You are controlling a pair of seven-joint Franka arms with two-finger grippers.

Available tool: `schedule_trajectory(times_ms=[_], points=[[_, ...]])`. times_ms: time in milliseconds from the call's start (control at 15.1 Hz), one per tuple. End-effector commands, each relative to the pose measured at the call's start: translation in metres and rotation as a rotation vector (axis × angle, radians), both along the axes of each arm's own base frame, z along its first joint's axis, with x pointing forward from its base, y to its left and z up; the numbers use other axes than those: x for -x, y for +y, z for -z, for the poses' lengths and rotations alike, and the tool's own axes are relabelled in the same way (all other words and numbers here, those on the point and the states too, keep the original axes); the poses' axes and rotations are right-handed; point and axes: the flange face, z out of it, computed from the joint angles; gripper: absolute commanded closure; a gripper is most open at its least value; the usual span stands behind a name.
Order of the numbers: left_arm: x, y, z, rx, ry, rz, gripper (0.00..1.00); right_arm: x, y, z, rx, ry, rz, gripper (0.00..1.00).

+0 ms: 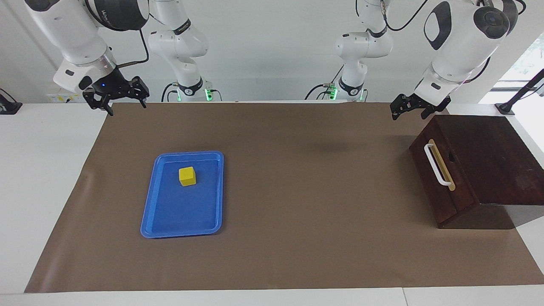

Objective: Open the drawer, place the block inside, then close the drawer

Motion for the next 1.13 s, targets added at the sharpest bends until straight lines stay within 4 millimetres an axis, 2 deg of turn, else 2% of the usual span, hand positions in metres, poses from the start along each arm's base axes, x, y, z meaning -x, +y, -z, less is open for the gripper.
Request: schedule_trajectory(times_ms=[0,398,531,598,863,1062], points=[[0.001,0.001,-0.005,0.016,-0.015,0.003,0.00,0.037,-0.006,0.039,-0.110,-0.043,-0.202,0.00],[0.002,0.001,-0.006,0.016,-0.016,0.001,0.00,0.039,-0.009,0.095,-0.281,-0.157,-0.612,0.00],[0.001,0.001,-0.005,0.016,-0.015,0.003,0.00,0.026,-0.026,0.134,-0.382,-0.206,-0.739,0.00],[0.001,0.001,-0.005,0.016,-0.015,0.001,0.00,0.019,-0.026,0.151,-0.434,-0.243,-0.818,0.00],[0.002,0.001,-0.006,0.016,-0.016,0.001,0.00,0.002,-0.023,0.202,-0.559,-0.344,-1.010,0.00],[0.002,0.001,-0.006,0.016,-0.016,0.001,0.00,-0.006,-0.016,0.212,-0.564,-0.412,-1.115,0.00]])
